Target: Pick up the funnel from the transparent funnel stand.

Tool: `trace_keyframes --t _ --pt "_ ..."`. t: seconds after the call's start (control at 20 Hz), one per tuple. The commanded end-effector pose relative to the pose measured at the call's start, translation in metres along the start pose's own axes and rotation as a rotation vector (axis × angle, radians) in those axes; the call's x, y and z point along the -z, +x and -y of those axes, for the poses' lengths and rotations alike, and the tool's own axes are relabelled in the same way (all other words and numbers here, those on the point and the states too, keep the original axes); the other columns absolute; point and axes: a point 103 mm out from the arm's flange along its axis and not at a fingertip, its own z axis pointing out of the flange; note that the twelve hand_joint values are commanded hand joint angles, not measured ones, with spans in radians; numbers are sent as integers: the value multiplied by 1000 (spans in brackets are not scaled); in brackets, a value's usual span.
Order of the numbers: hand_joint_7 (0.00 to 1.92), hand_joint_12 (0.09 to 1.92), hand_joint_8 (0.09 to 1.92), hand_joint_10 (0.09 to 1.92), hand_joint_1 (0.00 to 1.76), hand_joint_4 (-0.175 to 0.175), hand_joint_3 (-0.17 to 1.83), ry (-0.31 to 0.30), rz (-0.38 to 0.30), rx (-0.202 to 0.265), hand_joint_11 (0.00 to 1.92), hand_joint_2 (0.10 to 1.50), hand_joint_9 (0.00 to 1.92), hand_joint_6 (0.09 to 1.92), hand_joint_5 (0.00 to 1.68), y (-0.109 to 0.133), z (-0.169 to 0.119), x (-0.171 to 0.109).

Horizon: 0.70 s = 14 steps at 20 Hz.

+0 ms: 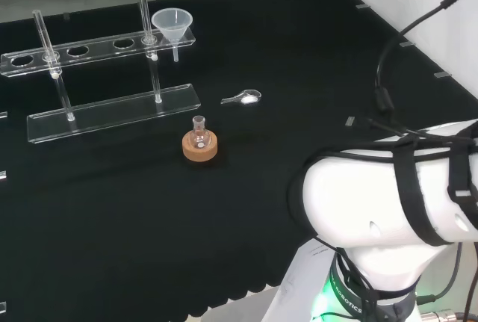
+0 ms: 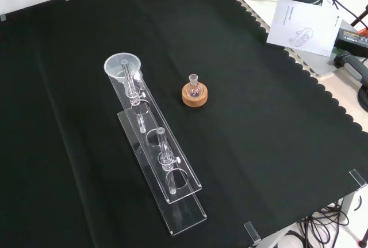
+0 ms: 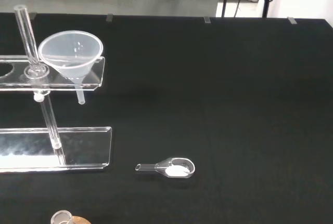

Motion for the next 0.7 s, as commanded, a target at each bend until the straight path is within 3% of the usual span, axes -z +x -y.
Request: trace_keyframes --t 0.05,0.3,0.7 --pt "10 1367 199 612 0 30 436 20 14 -1 16 1174 66 87 91 12 -26 -15" --pt "17 1367 210 614 0 28 428 86 5 45 14 1177 71 87 97 26 -65 -29" --pt "18 1373 235 622 0 28 401 132 12 127 5 1179 79 87 96 61 -120 -54"
